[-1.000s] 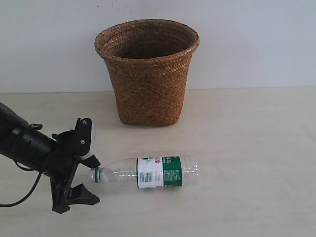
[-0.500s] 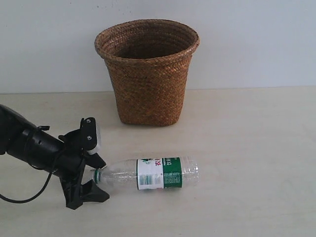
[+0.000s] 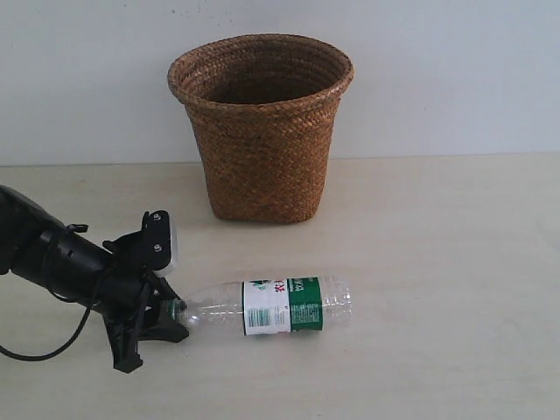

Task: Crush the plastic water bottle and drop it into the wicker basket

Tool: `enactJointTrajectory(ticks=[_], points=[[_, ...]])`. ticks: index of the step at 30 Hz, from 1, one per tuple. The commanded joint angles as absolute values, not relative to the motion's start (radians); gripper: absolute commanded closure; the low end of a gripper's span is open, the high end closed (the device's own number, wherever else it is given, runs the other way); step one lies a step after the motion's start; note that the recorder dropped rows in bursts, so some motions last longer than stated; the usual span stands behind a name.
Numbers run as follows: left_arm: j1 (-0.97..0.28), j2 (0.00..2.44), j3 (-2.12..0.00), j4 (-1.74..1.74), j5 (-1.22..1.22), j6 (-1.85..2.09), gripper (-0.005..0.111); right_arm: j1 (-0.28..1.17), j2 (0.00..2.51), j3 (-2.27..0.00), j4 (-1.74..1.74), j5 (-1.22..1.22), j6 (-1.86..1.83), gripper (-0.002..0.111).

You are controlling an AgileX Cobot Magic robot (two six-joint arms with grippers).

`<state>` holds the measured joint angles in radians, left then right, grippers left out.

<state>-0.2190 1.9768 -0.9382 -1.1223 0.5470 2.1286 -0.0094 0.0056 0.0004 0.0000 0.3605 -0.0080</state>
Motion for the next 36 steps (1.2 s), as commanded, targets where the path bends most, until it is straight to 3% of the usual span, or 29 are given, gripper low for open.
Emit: enactJointTrajectory(ticks=[1,19,26,31,36], points=[[-0.223,1.979,-0.942,-1.124,0.543,2.133,0.103,-0.012,0.000,0.000,0.000,0.357,-0.006,0.108],[-0.220,1.979,-0.942,-1.124,0.543,2.133,0.103,-0.012,0.000,0.000,-0.044,0.280,-0.021,0.108],[-0.221,1.979,-0.941,-1.124,0.546,2.133,0.103,-0.012,0.000,0.000,-0.104,0.012,-0.045,0.108],[-0.221,1.979,-0.940,-1.124,0.538,2.133,0.103,-0.012,0.000,0.000,-0.100,-0.320,0.000,0.108],[-0.221,1.979,-0.940,-1.124,0.538,2.133,0.103,-0.009,0.000,0.000,-0.100,-0.645,0.634,0.108]])
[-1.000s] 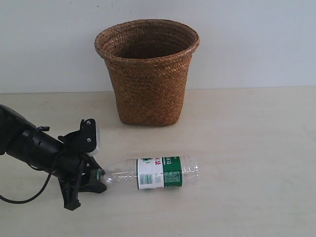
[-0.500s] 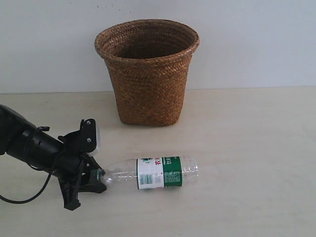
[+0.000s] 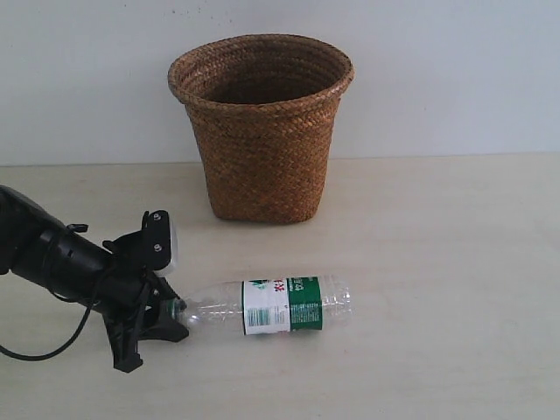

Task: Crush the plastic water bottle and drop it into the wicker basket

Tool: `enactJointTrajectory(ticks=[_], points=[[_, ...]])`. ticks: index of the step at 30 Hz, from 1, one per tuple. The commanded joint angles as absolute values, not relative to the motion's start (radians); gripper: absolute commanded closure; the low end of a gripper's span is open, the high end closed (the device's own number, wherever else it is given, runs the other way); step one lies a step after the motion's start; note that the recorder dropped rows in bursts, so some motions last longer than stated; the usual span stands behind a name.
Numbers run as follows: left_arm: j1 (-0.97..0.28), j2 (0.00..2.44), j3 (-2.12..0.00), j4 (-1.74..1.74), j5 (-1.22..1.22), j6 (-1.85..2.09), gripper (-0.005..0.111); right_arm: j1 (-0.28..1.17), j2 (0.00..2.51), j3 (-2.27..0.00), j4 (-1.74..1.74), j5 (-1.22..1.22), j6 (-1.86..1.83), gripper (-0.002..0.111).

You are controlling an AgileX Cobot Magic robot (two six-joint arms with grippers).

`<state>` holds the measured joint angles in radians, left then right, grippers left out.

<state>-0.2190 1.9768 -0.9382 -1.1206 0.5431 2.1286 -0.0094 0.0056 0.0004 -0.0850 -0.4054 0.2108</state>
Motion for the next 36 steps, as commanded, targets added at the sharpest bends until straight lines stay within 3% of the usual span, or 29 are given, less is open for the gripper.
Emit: enactJointTrajectory(ticks=[1,7,13,25,30,36], points=[[-0.221,1.979,-0.940,-1.124,0.538,2.133,0.103,-0.009,0.000,-0.008,-0.122,-0.653,0.688,0.108],[-0.221,1.979,-0.940,-1.124,0.538,2.133,0.103,-0.009,0.040,-0.152,-0.395,-0.655,0.851,0.108],[-0.221,1.979,-0.940,-1.124,0.538,2.133,0.103,-0.009,0.196,-0.269,-0.415,-0.662,0.865,0.108],[-0.221,1.979,-0.940,-1.124,0.538,2.133,0.103,-0.009,0.838,-0.497,-0.398,-0.653,0.670,0.108],[-0.221,1.979,-0.940,-1.124,0.538,2.133,0.103,-0.009,1.160,-0.631,-0.412,-0.502,0.643,0.108],[-0.221,1.979,-0.940,-1.124,0.538,2.133,0.103,-0.003,1.430,-0.817,-0.546,-0.130,0.643,0.108]])
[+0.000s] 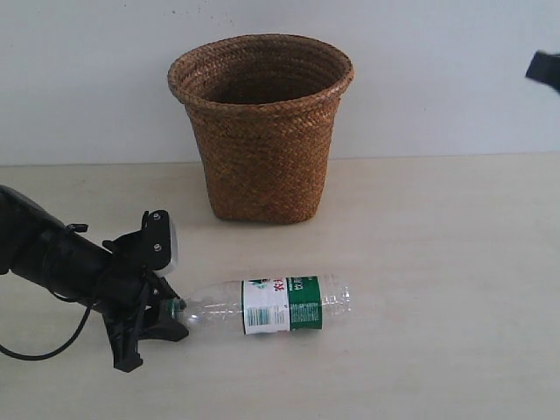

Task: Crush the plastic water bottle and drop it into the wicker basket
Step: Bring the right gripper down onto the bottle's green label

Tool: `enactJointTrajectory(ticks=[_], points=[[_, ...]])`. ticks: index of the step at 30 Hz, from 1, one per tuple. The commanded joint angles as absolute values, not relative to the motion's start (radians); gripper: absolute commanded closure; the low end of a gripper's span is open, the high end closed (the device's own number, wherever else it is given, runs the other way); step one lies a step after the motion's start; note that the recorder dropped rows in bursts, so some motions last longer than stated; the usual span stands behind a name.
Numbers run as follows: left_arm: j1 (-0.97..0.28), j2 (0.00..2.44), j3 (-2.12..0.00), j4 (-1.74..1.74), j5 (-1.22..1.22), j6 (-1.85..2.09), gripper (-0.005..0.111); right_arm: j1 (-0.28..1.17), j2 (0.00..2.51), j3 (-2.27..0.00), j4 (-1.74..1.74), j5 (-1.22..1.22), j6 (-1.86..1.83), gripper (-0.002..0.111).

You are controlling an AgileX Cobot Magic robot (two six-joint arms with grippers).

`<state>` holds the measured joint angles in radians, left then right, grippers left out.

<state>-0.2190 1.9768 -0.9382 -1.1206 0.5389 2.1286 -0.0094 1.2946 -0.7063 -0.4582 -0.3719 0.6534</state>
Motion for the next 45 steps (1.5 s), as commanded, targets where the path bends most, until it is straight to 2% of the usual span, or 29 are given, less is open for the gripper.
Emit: enactJointTrajectory(ticks=[1,8,11,14,17,21,25,38,45], points=[[-0.221,1.979,-0.940,-1.124,0.538,2.133,0.103,0.000,1.466,-0.844,-0.563,-0.059,0.638,0.108],[-0.221,1.979,-0.940,-1.126,0.539,2.133,0.103,0.098,1.640,-1.058,-0.515,0.488,0.419,0.108],[-0.221,1.979,-0.940,-1.126,0.542,2.133,0.103,0.188,1.667,-1.135,-0.208,0.595,0.085,0.108],[-0.221,1.979,-0.940,-1.126,0.542,2.133,0.103,0.286,1.668,-1.159,0.135,0.617,-0.231,0.108],[-0.221,1.979,-0.940,-1.126,0.542,2.133,0.103,0.360,1.668,-1.159,0.300,0.617,-0.382,0.108],[-0.221,1.979,-0.940,-1.126,0.542,2.133,0.103,0.497,1.696,-1.159,0.332,0.575,-0.430,0.108],[-0.221,1.979,-0.940,-1.126,0.542,2.133,0.103,0.550,1.747,-1.159,0.340,0.546,-0.428,0.108],[-0.221,1.979,-0.940,-1.126,0.544,2.133,0.103,0.579,1.924,-1.159,0.331,0.461,-0.437,0.108],[-0.221,1.979,-0.940,-1.126,0.546,2.133,0.103,0.579,2.008,-1.159,0.331,0.523,-0.455,0.108]])
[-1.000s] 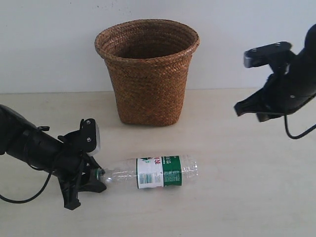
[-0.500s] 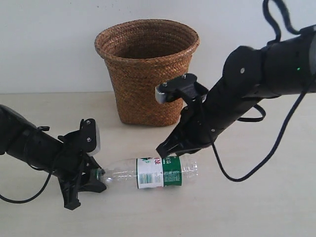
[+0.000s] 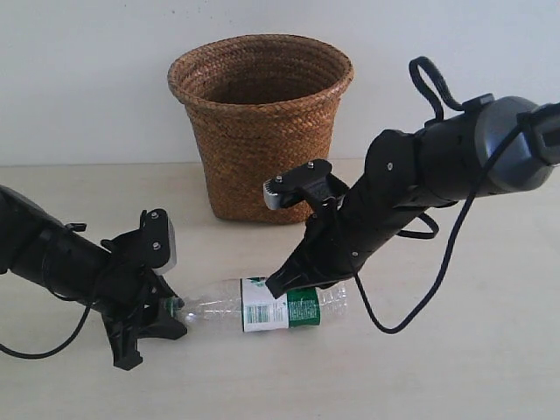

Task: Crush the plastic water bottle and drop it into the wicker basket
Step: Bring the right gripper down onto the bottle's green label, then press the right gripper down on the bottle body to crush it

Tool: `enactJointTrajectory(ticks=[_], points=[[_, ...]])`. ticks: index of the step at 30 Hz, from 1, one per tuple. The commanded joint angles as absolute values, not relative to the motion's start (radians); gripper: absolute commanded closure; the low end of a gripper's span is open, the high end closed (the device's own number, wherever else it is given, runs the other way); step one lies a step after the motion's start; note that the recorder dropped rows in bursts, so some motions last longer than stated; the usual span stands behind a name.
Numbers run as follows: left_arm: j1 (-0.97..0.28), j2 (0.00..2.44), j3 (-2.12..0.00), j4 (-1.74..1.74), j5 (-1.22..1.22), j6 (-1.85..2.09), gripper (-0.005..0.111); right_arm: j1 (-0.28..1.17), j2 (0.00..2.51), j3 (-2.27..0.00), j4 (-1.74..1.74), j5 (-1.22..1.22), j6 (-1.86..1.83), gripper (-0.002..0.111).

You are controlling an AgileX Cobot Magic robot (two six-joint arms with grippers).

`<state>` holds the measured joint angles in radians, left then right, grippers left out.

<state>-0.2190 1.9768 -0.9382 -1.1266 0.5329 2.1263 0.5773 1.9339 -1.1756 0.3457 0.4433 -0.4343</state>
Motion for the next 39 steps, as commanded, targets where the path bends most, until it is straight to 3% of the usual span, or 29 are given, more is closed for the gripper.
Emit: enactJointTrajectory(ticks=[1,11,22,30,39], points=[[-0.221,1.979,-0.940,-1.126,0.546,2.133,0.103,0.579,2.018,-1.159,0.331,0.543,-0.458,0.108],[-0.221,1.979,-0.940,-1.129,0.546,2.133,0.103,0.579,2.195,-1.332,0.325,0.875,-0.456,0.108],[-0.221,1.979,-0.940,-1.129,0.549,2.133,0.103,0.579,2.365,-1.489,0.321,1.020,-0.409,0.108],[-0.221,1.979,-0.940,-1.129,0.549,2.133,0.103,0.579,2.343,-1.540,0.300,1.057,-0.395,0.108],[-0.221,1.979,-0.940,-1.129,0.545,2.133,0.103,0.579,2.146,-1.578,0.308,1.055,-0.395,0.108]])
